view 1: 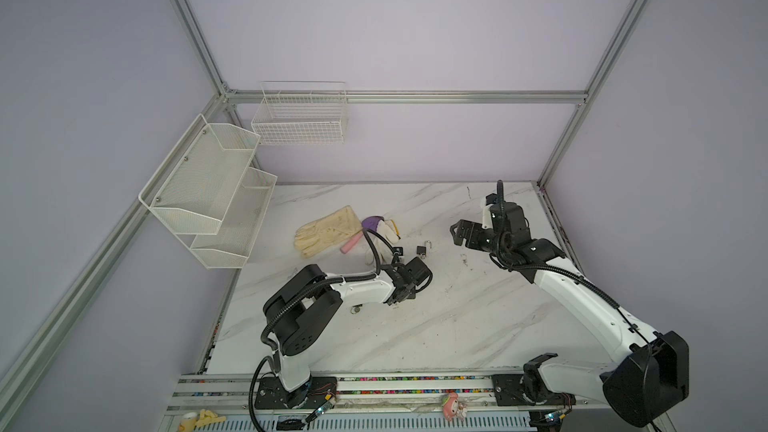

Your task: Unlock with the key

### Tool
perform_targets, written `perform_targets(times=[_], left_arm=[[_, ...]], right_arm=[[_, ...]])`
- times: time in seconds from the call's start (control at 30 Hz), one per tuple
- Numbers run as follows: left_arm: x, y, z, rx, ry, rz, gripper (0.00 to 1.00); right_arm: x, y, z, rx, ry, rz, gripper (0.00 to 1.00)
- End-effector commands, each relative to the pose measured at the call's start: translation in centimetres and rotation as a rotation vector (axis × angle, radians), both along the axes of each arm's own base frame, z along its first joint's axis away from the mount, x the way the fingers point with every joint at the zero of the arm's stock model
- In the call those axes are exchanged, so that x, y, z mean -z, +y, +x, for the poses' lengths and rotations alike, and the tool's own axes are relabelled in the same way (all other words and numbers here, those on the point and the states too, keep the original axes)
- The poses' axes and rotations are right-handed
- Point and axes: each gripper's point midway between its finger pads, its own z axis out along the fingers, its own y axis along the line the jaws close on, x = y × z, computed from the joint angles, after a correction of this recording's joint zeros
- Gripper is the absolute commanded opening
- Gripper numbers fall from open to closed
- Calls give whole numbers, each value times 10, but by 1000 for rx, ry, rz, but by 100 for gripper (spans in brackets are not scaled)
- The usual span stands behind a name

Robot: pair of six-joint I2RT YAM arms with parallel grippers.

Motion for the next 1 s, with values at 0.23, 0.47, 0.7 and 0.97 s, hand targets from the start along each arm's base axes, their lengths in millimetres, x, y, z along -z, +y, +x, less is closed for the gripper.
perform_targets(times=[0.23, 0.47, 0.7, 0.97], left_arm=[[-25, -12, 17, -67, -35, -39, 29], [-76, -13, 33, -41, -129, -98, 64], [-175, 25, 49, -19, -380, -170, 85], [-201, 248, 63, -403, -556, 295, 100]], right_arm=[[-3, 0, 6, 2, -18, 12, 97], [-2, -7, 11, 41, -36, -5, 97], [-21, -61, 45, 313, -190, -113, 97], [24, -188, 60, 766, -310, -203, 97]])
